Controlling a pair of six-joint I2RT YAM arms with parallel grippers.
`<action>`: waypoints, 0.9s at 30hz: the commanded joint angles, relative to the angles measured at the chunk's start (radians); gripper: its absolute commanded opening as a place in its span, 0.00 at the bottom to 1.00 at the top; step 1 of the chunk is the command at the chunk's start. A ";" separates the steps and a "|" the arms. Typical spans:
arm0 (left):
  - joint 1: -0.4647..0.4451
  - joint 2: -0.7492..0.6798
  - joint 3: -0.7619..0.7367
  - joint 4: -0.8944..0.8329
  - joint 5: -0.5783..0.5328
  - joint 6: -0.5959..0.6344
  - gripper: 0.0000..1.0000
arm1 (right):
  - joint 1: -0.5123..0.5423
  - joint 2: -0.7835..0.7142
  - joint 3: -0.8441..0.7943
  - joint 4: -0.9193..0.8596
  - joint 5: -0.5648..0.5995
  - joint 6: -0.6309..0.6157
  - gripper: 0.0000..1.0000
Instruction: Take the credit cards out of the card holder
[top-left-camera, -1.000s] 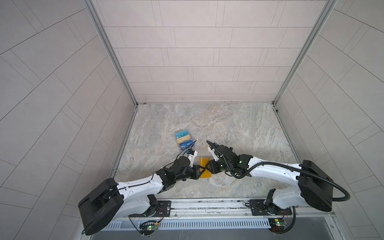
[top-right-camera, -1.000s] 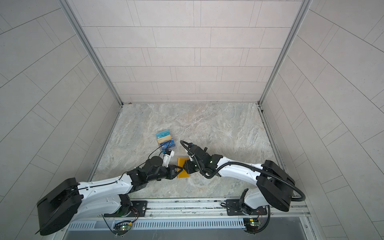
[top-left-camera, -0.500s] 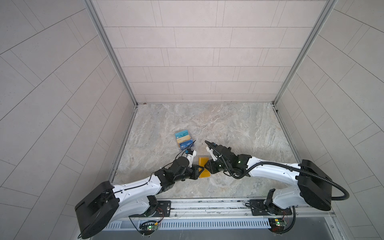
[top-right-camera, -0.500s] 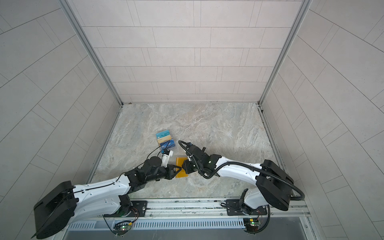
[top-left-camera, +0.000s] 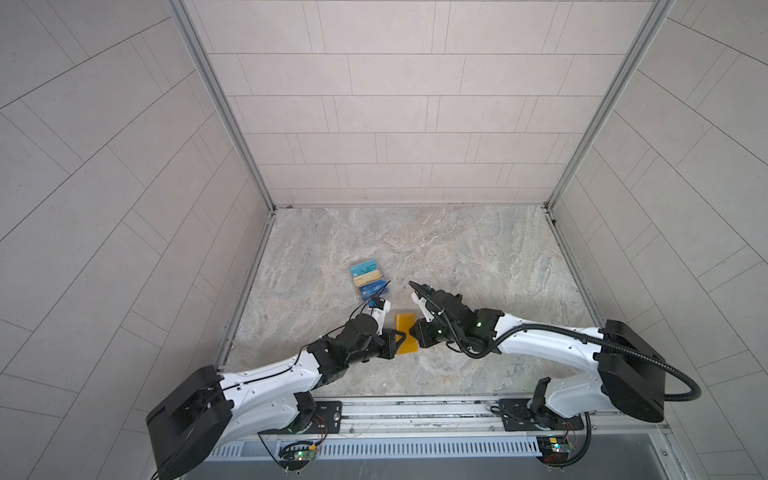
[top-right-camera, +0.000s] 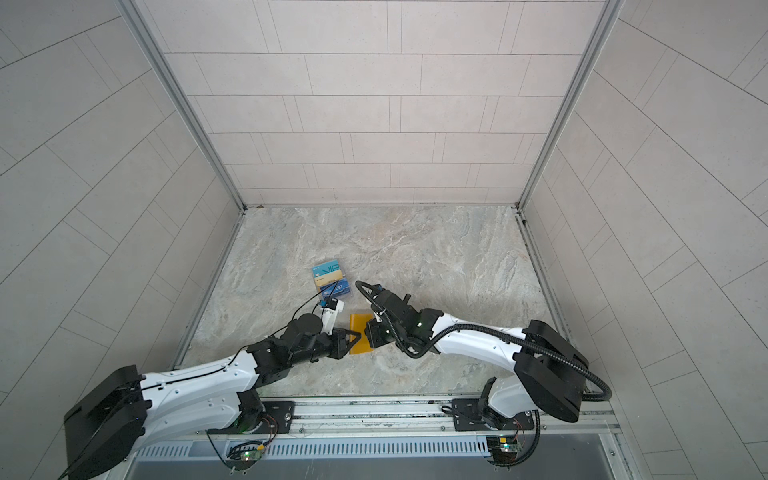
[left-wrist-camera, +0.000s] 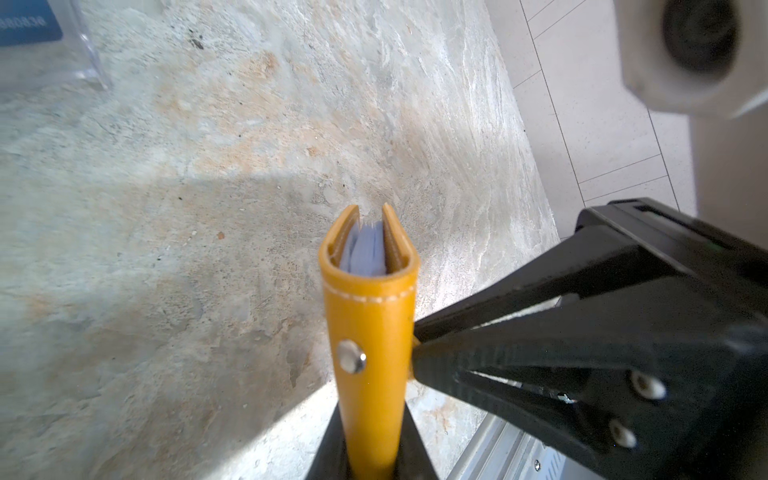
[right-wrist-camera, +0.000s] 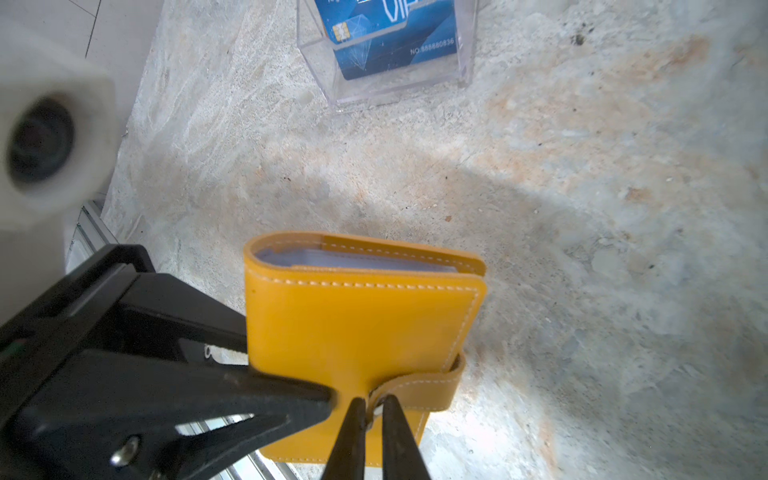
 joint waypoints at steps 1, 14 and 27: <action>-0.005 -0.031 0.016 0.004 -0.019 0.021 0.00 | -0.004 -0.018 0.008 -0.078 0.070 -0.002 0.09; -0.005 -0.061 0.029 -0.043 -0.015 0.044 0.00 | -0.004 -0.058 0.005 -0.128 0.123 -0.023 0.01; 0.008 -0.175 0.023 -0.012 0.093 0.110 0.00 | -0.033 -0.161 -0.029 -0.171 0.141 -0.063 0.06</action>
